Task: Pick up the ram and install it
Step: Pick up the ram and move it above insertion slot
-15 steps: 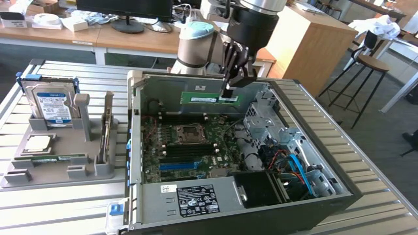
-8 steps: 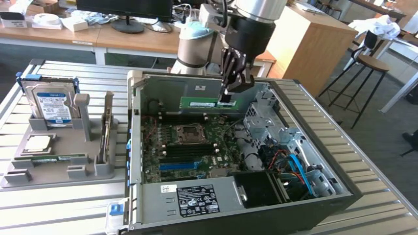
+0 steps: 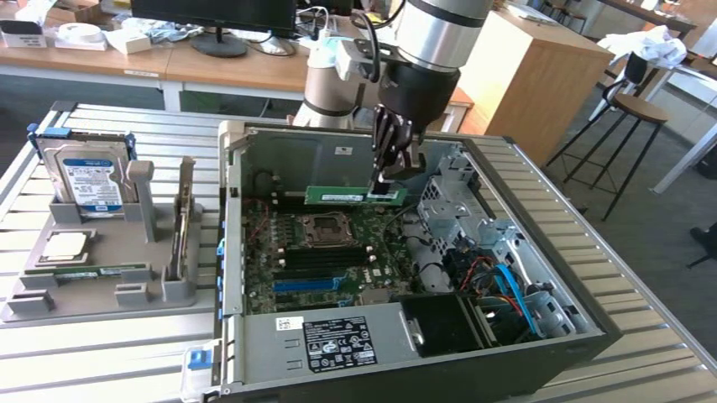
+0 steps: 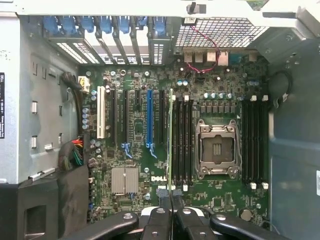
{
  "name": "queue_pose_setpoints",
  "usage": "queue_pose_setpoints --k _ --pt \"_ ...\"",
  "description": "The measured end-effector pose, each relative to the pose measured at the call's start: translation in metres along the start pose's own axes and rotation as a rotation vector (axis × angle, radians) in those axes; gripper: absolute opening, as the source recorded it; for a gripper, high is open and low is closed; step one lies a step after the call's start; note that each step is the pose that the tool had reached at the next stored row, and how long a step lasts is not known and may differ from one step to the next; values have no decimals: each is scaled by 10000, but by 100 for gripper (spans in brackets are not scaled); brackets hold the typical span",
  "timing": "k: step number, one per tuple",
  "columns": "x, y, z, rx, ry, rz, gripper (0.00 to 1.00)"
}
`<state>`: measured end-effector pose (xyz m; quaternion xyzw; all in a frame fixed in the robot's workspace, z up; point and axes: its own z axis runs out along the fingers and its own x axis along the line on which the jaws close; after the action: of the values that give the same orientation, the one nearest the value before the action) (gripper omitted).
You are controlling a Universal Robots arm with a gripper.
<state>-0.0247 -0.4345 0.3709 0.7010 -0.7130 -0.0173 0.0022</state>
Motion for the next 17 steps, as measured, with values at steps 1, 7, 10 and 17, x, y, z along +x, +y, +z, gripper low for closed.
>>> queue_pose_setpoints --k 1,7,10,17 --pt "0 0 0 0 0 0 11" --pt "-28 5 8 1 -15 0 11" --pt "-62 15 17 0 -34 -1 11" --pt "-160 36 38 0 -63 -1 11"
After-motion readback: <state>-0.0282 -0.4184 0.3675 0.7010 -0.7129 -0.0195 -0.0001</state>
